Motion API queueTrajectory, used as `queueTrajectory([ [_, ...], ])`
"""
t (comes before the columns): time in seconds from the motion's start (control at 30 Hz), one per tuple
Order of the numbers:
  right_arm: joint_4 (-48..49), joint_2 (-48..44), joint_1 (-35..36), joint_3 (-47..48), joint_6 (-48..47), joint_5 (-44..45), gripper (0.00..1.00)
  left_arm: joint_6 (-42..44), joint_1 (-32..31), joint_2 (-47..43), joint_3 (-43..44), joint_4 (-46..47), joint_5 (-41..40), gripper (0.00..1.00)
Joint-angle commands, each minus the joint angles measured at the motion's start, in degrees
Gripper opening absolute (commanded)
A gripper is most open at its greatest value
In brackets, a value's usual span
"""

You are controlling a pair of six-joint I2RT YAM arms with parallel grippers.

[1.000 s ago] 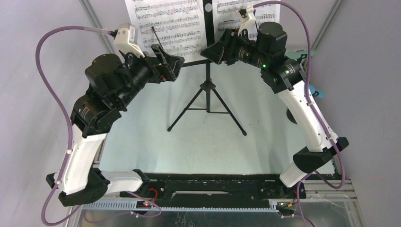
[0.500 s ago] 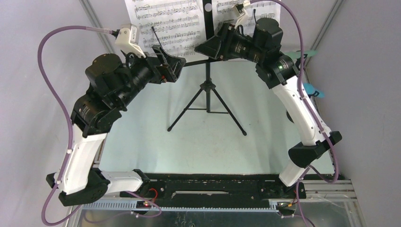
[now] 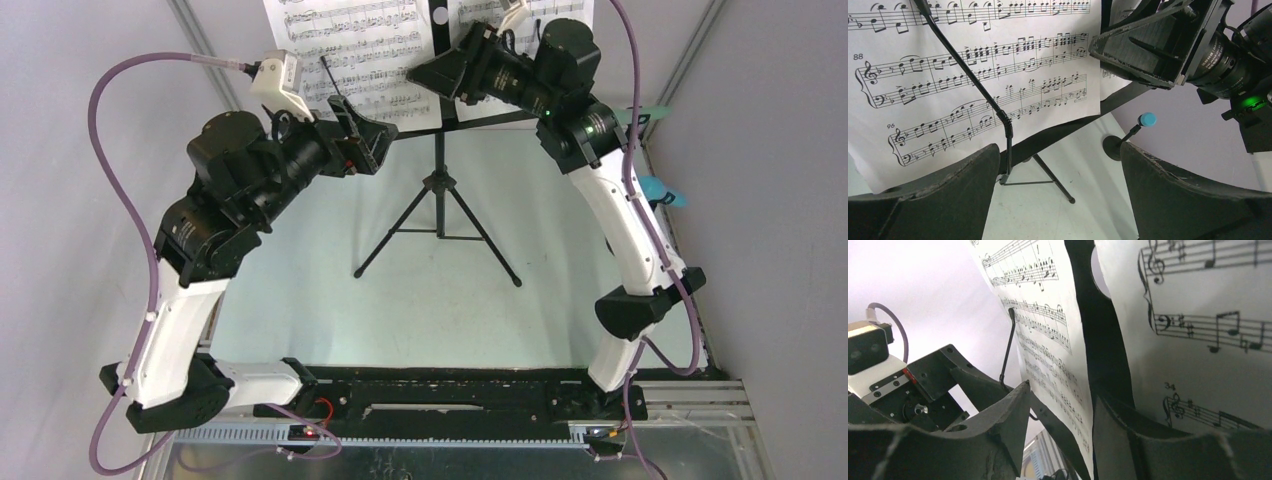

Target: Pack up the instrument practice props

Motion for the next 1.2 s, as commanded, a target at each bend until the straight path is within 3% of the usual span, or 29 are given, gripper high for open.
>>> queueTrajectory([
  [0.0, 3.97, 1.43, -0.35, 2.86, 1.59, 2.03, 0.54, 0.13, 0.22, 0.05, -1.04, 0.70, 1.13, 0.97],
  [0.2, 8.96, 3.00, -0.27, 3.96, 1.42, 0.19, 0.54, 0.32, 0.28, -0.17, -1.23, 0.57, 0.89, 0.97],
  [0.43, 12.15, 3.47, -0.07, 4.09, 0.30, 0.05, 0.43, 0.20, 0.29, -0.03, -1.40, 0.53, 0.80, 0.97],
  [0.5, 12.46, 3.63, -0.09, 4.21, 0.24, -0.05, 0.39, 0.06, 0.21, 0.06, -1.36, 0.48, 0.69, 0.97],
  [0.8, 11.51, 3.01, -0.05, 3.97, -1.68, -0.91, 0.00, -1.18, 1.79, 0.06, 0.96, 0.44, -0.07, 1.00],
  [1.0, 11.14, 1.19, 0.01, 2.01, -3.00, 0.14, 0.00, -6.89, 6.98, 2.33, 4.32, 0.57, 5.35, 0.99],
  [1.17, 10.52, 0.61, 0.17, 1.62, -3.71, 0.23, 0.00, -8.07, 9.04, 5.84, 8.06, 0.75, 9.97, 0.86],
])
